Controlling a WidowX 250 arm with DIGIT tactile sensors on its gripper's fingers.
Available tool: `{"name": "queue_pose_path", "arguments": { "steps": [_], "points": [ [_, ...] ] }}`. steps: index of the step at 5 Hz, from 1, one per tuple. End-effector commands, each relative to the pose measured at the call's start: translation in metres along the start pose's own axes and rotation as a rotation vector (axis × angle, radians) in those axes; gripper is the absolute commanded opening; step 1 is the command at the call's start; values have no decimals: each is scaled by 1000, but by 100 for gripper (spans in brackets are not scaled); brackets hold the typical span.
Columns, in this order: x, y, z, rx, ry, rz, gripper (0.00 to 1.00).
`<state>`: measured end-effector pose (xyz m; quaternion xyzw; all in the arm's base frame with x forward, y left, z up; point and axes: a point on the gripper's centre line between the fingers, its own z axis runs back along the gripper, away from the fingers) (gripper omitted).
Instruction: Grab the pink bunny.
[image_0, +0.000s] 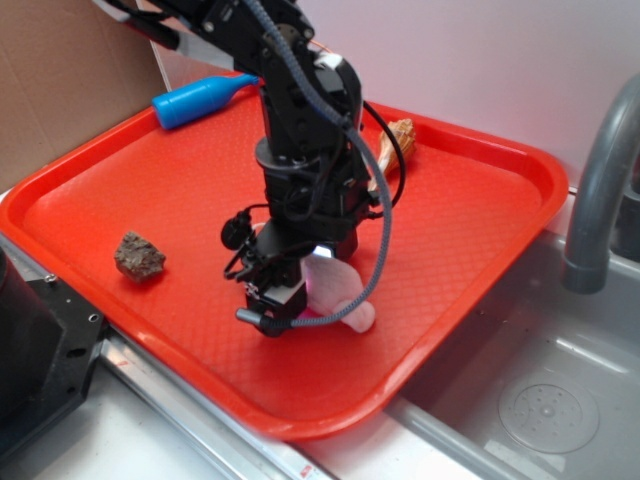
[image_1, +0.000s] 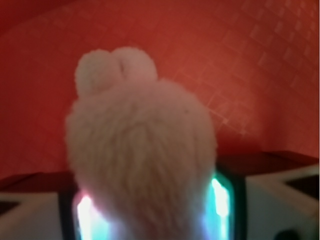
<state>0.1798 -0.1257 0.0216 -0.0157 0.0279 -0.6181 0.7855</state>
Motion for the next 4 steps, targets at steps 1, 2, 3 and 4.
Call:
{"name": "queue_pose_path", "arguments": {
  "steps": [1, 2, 3, 4],
  "points": [
    [-18, -7, 97, 85, -55, 430, 0],
    [-38, -14, 147, 39, 17, 679, 0],
    [-55, -19, 155, -40, 40, 926, 0],
    [-88, -27, 153, -114, 27, 1171, 0]
  ]
}}
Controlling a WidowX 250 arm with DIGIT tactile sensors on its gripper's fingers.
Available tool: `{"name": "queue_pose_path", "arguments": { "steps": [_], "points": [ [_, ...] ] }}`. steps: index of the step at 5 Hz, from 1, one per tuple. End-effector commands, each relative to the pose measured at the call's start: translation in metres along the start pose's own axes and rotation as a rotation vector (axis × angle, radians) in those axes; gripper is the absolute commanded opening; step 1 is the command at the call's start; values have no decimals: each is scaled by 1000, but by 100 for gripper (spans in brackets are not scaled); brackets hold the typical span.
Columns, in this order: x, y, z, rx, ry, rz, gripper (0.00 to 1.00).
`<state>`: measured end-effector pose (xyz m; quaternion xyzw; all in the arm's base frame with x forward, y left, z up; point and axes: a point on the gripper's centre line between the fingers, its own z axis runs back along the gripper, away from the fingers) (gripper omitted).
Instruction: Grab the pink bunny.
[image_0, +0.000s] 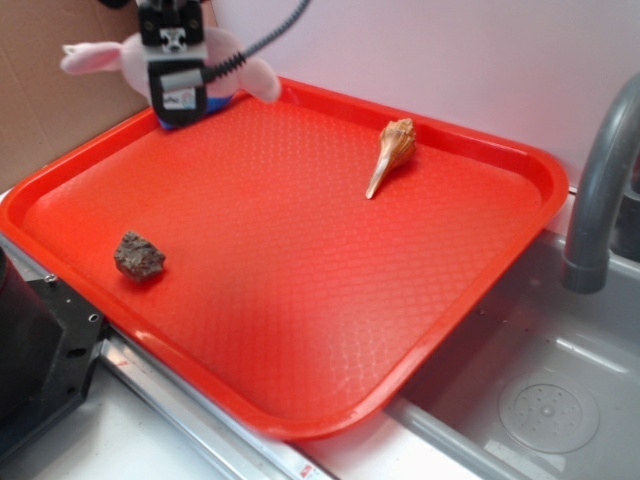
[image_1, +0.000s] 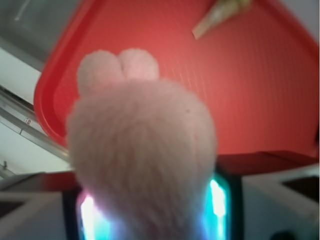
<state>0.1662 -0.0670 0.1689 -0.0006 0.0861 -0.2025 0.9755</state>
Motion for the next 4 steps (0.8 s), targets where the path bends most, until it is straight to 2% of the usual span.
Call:
{"name": "queue_pose_path", "arguments": {
  "steps": [1, 2, 3, 4],
  "points": [
    [-49, 41, 5, -35, -63, 504, 0],
    [-49, 57, 5, -29, -88, 757, 0],
    [-14, 83, 8, 14, -71, 789, 0],
    [9, 90, 13, 50, -54, 755, 0]
  ]
}}
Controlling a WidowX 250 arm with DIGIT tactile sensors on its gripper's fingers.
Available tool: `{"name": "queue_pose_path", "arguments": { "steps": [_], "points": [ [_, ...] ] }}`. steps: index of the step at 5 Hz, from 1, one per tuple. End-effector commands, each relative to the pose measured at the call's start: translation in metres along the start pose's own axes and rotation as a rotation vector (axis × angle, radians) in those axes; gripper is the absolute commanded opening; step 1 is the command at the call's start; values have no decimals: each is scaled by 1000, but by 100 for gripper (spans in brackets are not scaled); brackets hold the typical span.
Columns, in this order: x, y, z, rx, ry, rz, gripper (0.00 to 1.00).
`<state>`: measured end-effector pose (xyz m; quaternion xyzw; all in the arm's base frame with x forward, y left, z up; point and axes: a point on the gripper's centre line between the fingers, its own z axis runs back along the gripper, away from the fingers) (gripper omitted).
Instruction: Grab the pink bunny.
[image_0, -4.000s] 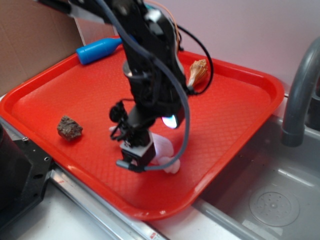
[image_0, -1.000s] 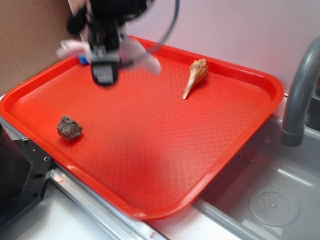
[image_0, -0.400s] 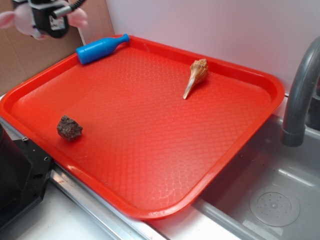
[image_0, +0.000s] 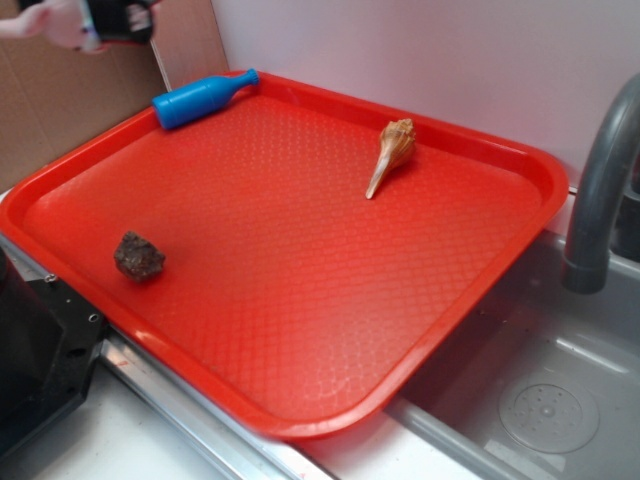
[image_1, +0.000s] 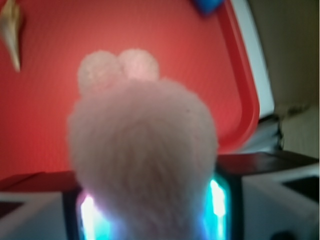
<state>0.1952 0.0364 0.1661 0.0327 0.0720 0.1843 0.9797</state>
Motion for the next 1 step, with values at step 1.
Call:
{"name": "queue_pose_path", "arguments": {
  "steps": [1],
  "points": [
    [7, -32, 8, 32, -56, -36, 0]
  ]
}}
